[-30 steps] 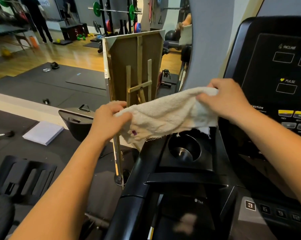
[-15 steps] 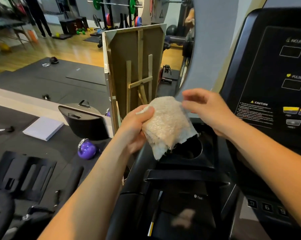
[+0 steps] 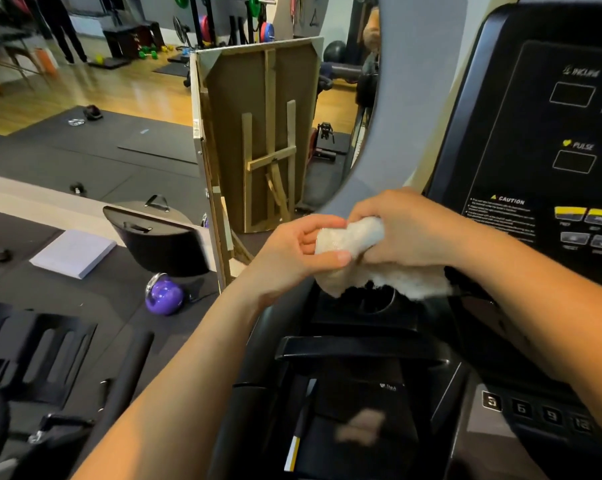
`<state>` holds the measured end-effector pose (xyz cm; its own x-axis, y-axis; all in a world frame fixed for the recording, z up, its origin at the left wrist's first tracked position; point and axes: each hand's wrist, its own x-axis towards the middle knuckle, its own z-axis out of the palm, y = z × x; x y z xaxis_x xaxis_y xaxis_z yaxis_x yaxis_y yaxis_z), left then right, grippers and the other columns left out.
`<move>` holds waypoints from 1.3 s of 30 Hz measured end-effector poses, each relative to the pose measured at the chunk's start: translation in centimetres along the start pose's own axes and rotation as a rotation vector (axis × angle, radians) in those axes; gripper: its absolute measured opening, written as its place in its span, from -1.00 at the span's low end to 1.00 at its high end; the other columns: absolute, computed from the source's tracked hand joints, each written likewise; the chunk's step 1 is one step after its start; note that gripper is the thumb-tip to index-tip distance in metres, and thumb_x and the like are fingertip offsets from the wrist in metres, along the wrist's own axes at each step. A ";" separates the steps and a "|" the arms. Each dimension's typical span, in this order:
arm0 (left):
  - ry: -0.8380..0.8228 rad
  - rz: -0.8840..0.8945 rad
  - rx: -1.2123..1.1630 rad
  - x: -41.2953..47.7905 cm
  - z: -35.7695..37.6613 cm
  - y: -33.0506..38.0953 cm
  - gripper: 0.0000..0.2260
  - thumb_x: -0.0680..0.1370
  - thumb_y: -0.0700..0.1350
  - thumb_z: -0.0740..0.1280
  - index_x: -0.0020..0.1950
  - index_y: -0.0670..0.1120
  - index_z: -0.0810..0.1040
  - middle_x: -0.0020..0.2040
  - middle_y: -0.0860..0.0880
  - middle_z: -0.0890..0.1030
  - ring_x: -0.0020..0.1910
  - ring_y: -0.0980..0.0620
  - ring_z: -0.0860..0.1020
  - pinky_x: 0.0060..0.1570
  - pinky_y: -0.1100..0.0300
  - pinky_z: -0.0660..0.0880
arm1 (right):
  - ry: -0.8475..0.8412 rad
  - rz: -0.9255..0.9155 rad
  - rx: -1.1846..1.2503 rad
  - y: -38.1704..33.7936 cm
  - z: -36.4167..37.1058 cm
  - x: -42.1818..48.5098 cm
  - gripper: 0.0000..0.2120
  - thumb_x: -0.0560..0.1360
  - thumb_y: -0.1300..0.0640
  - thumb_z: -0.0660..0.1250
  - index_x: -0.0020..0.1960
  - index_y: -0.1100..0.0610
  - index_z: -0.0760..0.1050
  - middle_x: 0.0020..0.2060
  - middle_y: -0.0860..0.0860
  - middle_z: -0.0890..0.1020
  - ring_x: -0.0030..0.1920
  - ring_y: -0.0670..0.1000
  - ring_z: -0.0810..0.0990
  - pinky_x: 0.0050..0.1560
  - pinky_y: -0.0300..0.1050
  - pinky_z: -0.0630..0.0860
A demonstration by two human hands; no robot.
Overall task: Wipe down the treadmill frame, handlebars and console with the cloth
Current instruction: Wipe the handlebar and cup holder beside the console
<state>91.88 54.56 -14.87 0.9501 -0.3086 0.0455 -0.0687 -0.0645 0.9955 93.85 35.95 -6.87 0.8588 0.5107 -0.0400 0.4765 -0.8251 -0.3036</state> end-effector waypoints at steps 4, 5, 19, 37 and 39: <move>0.158 0.046 -0.012 0.2 0.0 -0.5 -0.88 0.53 -0.24 0.43 0.06 -0.15 0.64 -0.06 -0.13 0.71 -0.07 -0.05 0.67 0.01 0.01 0.60 | -0.065 0.179 0.107 1.5 0.6 -0.3 -0.67 0.23 -0.10 0.57 -0.10 -0.05 0.55 -0.23 -0.11 0.62 -0.20 -0.02 0.61 -0.19 0.00 0.57; 0.188 0.040 -0.039 0.1 -0.1 -0.7 -0.90 0.55 -0.26 0.40 0.04 -0.14 0.63 -0.08 -0.11 0.71 -0.07 -0.04 0.68 0.00 0.03 0.61 | -0.085 0.223 0.154 2.0 0.8 -0.4 -0.64 0.21 -0.13 0.57 -0.11 -0.03 0.55 -0.23 -0.08 0.63 -0.21 0.03 0.63 -0.18 0.08 0.60; 0.216 -0.046 -0.430 0.1 1.0 -1.8 -0.90 0.61 -0.23 0.30 0.11 -0.11 0.47 -0.08 -0.02 0.64 -0.11 0.04 0.63 -0.18 0.17 0.58 | 0.131 0.336 1.330 4.0 4.9 -1.9 -0.62 0.26 0.20 0.56 0.06 0.11 0.62 0.02 0.13 0.69 0.09 0.17 0.66 0.21 0.17 0.51; -0.028 -0.155 0.818 -1.5 0.0 -9.7 -0.50 0.68 0.09 -0.06 0.62 0.09 -0.06 0.61 0.09 -0.17 0.58 -0.01 -0.27 0.53 0.03 -0.19 | -0.004 -0.036 0.083 0.9 16.1 -6.2 -0.64 0.50 -0.04 0.26 0.25 0.06 0.48 0.06 -0.16 0.52 0.10 -0.10 0.46 0.10 -0.15 0.33; -0.053 -0.141 0.881 -0.4 0.0 -9.8 -0.50 0.69 0.08 -0.08 0.62 0.05 -0.07 0.61 0.04 -0.16 0.58 -0.08 -0.27 0.55 -0.04 -0.19 | 0.100 -0.088 -0.034 -1.5 15.4 -5.9 -0.62 0.51 -0.06 0.27 0.30 -0.03 0.44 0.16 -0.14 0.55 0.17 -0.06 0.49 0.02 -0.16 0.37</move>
<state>92.21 55.33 -24.69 0.9535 -0.2849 -0.0979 -0.1822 -0.8042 0.5657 85.14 37.85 -20.87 0.8270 0.5563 0.0813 0.5557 -0.7867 -0.2690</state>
